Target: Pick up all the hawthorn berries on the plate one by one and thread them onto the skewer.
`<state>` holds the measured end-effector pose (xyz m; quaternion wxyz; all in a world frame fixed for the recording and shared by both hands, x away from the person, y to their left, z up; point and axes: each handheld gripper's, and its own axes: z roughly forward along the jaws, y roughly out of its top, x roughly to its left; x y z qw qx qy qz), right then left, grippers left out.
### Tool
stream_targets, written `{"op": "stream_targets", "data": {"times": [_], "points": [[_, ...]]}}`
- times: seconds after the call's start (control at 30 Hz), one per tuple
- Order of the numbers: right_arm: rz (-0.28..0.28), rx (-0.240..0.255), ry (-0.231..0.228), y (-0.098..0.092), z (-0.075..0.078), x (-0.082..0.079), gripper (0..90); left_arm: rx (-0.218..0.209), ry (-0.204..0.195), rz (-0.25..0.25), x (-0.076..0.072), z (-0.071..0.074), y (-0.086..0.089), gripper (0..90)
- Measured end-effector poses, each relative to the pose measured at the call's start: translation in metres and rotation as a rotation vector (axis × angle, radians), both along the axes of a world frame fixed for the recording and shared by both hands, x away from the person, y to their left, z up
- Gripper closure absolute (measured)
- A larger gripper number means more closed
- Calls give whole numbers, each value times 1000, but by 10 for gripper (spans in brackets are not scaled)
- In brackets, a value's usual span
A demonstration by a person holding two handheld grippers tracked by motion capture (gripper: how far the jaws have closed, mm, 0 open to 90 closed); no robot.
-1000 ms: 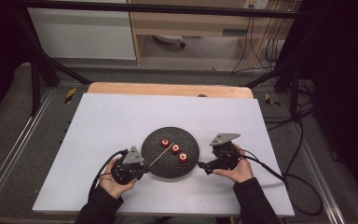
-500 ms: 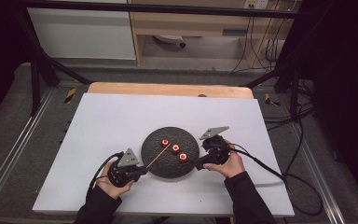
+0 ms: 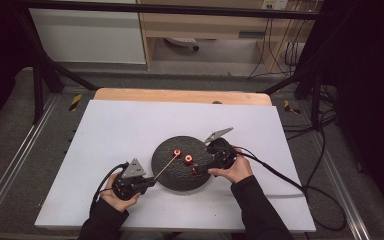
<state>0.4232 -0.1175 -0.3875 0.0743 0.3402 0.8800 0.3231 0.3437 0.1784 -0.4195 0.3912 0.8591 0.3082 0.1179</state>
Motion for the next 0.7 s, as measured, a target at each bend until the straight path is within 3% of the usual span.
{"op": "stream_targets", "data": {"times": [0.33, 0.7], "points": [[7, -60, 83, 14, -5, 10, 228, 1, 2, 3, 1, 0, 1, 879], [22, -71, 159, 20, -18, 15, 397, 5, 5, 5, 3, -2, 0, 879]]}}
